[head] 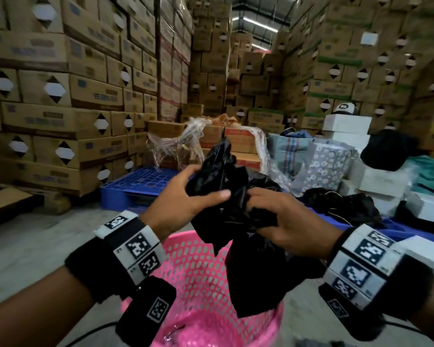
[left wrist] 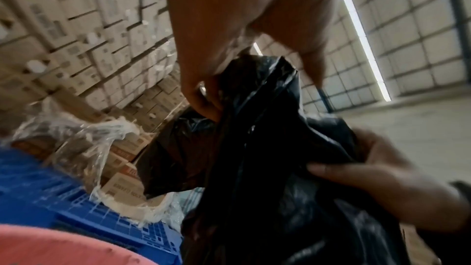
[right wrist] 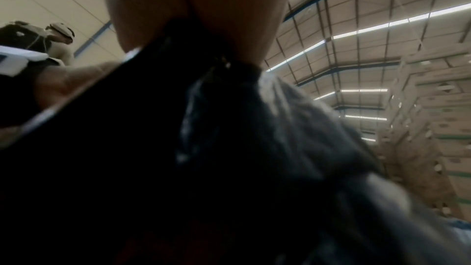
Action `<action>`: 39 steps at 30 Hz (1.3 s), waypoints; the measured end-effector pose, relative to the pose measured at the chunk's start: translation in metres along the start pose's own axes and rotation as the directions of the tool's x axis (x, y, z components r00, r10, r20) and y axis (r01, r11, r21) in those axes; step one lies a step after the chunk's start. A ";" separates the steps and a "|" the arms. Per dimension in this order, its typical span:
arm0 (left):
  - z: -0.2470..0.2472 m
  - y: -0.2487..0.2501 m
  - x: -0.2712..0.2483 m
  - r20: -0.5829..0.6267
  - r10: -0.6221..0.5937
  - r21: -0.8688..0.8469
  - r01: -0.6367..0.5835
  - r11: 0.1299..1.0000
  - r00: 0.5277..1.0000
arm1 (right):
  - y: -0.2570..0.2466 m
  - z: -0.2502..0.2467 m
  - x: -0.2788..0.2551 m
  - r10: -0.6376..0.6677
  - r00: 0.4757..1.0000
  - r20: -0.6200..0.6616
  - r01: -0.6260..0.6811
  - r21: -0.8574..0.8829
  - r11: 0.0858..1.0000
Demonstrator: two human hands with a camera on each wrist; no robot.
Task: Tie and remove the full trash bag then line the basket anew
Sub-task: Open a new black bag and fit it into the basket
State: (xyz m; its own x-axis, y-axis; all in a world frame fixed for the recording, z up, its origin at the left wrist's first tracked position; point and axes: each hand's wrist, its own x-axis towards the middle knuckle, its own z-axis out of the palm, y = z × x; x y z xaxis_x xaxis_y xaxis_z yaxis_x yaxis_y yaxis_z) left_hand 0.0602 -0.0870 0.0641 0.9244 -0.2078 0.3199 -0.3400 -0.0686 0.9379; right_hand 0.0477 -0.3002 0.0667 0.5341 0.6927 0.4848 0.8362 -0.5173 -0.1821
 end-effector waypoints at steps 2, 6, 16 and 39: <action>0.006 -0.001 0.001 -0.063 0.104 0.169 -0.092 0.981 0.993 | -0.002 -0.002 -0.002 0.088 0.995 0.053 -0.094 0.120 0.988; -0.005 -0.003 0.000 -0.219 0.192 0.101 -0.173 0.980 0.957 | 0.023 -0.007 -0.021 0.494 0.869 -0.034 -0.403 0.530 0.746; -0.026 -0.019 -0.028 -0.165 0.342 0.155 -0.318 0.935 0.925 | 0.025 0.047 -0.002 0.412 0.908 0.080 -0.392 0.509 0.766; -0.048 -0.051 -0.008 0.307 0.230 0.567 -0.372 0.735 0.923 | 0.000 0.033 0.023 0.053 0.994 0.101 -0.049 -0.043 0.998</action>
State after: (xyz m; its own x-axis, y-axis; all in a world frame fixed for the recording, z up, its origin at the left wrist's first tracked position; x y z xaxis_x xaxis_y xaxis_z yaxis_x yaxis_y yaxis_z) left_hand 0.0787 -0.0353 0.0200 0.7221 -0.5076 0.4700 -0.6918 -0.5262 0.4945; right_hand 0.0636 -0.2680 0.0499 0.5873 0.7115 0.3859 0.8031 -0.5716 -0.1683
